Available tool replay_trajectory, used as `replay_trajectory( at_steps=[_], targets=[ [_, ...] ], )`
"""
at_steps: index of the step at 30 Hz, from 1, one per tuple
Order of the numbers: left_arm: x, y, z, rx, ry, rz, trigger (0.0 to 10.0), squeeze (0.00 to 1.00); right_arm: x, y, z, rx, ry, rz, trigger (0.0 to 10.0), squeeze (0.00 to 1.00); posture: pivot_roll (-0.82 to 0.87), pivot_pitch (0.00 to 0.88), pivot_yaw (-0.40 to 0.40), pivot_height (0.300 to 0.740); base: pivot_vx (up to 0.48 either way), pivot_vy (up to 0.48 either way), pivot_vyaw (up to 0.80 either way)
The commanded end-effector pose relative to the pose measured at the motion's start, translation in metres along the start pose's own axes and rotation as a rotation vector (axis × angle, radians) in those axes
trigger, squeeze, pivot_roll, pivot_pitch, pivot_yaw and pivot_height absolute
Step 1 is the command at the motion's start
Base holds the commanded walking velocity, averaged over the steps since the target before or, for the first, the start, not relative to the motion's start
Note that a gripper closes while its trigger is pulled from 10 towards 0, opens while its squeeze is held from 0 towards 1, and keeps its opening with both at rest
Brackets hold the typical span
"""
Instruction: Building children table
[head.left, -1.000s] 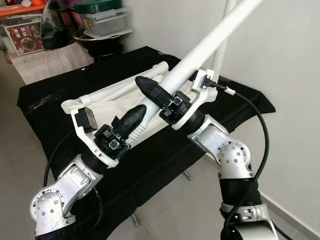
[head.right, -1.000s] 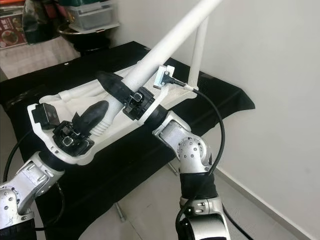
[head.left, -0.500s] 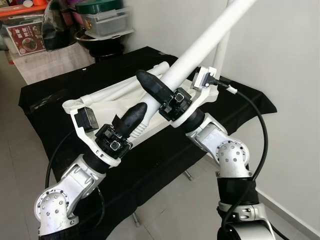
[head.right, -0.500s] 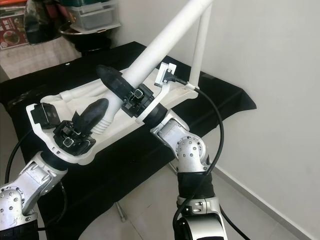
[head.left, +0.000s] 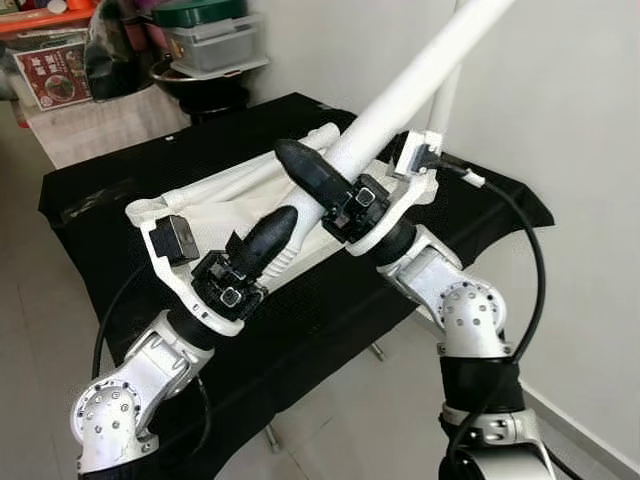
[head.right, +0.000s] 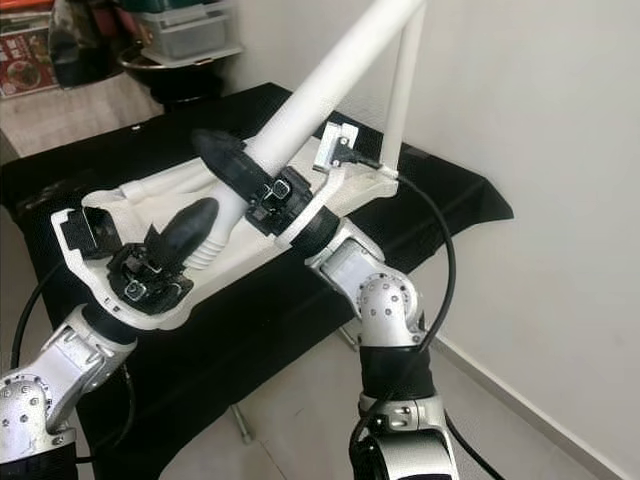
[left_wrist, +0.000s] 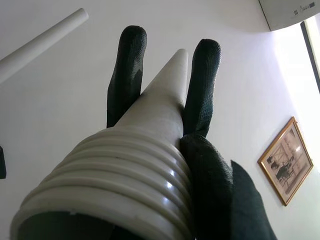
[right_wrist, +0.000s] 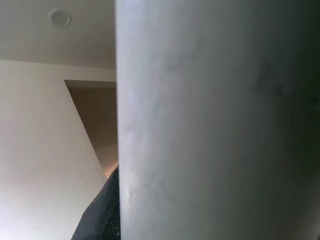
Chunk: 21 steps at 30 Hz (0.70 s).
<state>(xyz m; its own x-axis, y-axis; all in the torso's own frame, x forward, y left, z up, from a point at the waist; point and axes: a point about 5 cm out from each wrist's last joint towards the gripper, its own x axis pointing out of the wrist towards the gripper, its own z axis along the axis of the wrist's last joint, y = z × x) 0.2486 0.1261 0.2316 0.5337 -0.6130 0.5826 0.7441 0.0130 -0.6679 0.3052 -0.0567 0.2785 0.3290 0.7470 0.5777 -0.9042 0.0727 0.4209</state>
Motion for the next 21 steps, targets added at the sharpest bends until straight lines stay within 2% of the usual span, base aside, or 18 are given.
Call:
replay_trajectory(
  at_steps=[1,2,5,6,12,17,19,20,21],
  targets=[
    [0.000,0.003,-0.005,0.005,0.042,0.039,3.5,0.00,0.006,0.007,-0.006,-0.016,0.041,0.039,0.0,0.00,-0.03,0.000,0.020,0.740,0.000,0.000,0.00],
    [0.000,0.003,-0.005,0.008,0.042,0.044,10.0,0.00,0.006,0.007,-0.006,-0.017,0.042,0.038,0.0,0.00,-0.03,0.000,0.020,0.740,0.000,0.000,0.00],
    [-0.001,0.003,-0.005,0.008,0.039,0.043,10.0,0.00,0.006,0.006,-0.005,-0.019,0.041,0.034,0.0,0.00,-0.03,0.000,0.022,0.740,0.000,0.000,0.00],
    [-0.001,0.002,-0.004,0.004,0.029,0.031,10.0,1.00,0.005,0.005,-0.005,-0.020,0.039,0.031,0.0,0.00,-0.04,0.000,0.023,0.740,0.000,0.000,0.00],
    [-0.003,-0.009,-0.004,0.019,0.058,-0.037,10.0,1.00,0.004,0.002,0.000,-0.031,0.031,0.015,0.0,0.00,-0.03,0.000,0.021,0.740,0.000,0.000,0.00],
    [-0.015,-0.010,-0.007,0.032,0.102,-0.019,10.0,1.00,-0.001,-0.006,0.015,-0.068,0.002,-0.021,0.0,0.00,-0.03,0.003,0.022,0.740,0.000,0.000,0.00],
    [-0.015,-0.010,-0.007,0.032,0.102,-0.019,10.0,1.00,-0.001,-0.006,0.015,-0.068,0.002,-0.021,0.0,0.00,-0.03,0.003,0.022,0.740,0.000,0.000,0.00],
    [-0.021,-0.009,-0.008,0.033,0.115,-0.002,10.0,1.00,-0.004,-0.009,0.022,-0.082,-0.015,-0.040,0.0,0.00,-0.03,0.004,0.022,0.740,0.000,0.000,0.00],
    [-0.033,-0.007,-0.008,0.033,0.121,0.035,10.0,1.00,-0.009,-0.015,0.036,-0.096,-0.053,-0.072,0.0,0.00,-0.02,0.007,0.022,0.740,0.000,0.000,0.00]
  ],
)
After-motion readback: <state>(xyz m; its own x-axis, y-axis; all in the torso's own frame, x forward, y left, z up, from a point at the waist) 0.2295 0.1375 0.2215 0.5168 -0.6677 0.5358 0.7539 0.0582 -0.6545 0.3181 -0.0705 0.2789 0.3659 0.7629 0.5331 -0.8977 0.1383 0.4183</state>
